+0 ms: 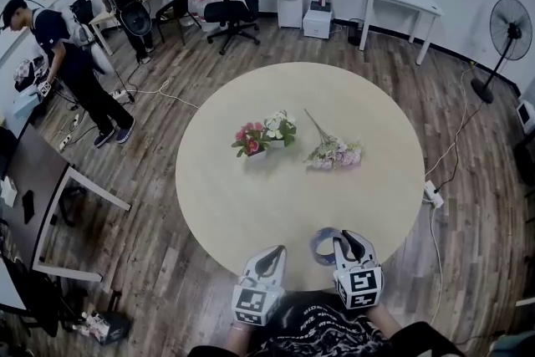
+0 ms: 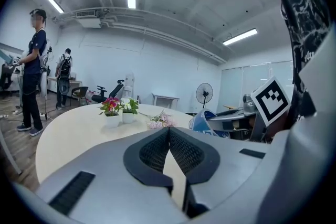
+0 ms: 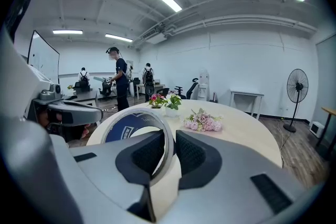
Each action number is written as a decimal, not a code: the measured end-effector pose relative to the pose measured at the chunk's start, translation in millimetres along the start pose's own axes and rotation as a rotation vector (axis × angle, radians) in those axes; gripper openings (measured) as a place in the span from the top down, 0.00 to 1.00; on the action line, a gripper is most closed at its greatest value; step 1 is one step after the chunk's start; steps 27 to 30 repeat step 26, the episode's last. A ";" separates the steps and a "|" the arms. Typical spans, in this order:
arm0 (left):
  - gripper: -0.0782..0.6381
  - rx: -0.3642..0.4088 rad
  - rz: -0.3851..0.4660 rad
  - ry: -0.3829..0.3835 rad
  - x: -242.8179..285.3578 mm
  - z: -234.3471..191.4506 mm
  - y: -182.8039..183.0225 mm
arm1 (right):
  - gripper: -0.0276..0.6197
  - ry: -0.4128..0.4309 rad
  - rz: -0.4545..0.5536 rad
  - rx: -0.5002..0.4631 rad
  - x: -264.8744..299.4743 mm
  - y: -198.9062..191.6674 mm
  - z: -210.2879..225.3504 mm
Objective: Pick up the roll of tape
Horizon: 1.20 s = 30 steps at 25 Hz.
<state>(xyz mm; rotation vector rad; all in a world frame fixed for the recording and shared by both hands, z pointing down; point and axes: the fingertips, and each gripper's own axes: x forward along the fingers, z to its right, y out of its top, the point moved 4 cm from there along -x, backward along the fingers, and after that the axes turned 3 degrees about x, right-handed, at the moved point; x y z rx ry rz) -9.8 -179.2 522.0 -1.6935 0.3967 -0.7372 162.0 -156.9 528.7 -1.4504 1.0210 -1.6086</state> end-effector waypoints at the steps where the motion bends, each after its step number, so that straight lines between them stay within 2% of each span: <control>1: 0.86 0.002 -0.002 -0.001 0.4 -0.1 0.2 | 0.84 0.000 0.000 0.000 0.5 0.6 0.3; 30: 0.86 -0.006 -0.016 0.024 0.0 -7.0 -2.9 | 0.85 0.018 -0.035 -0.006 7.2 -4.0 3.8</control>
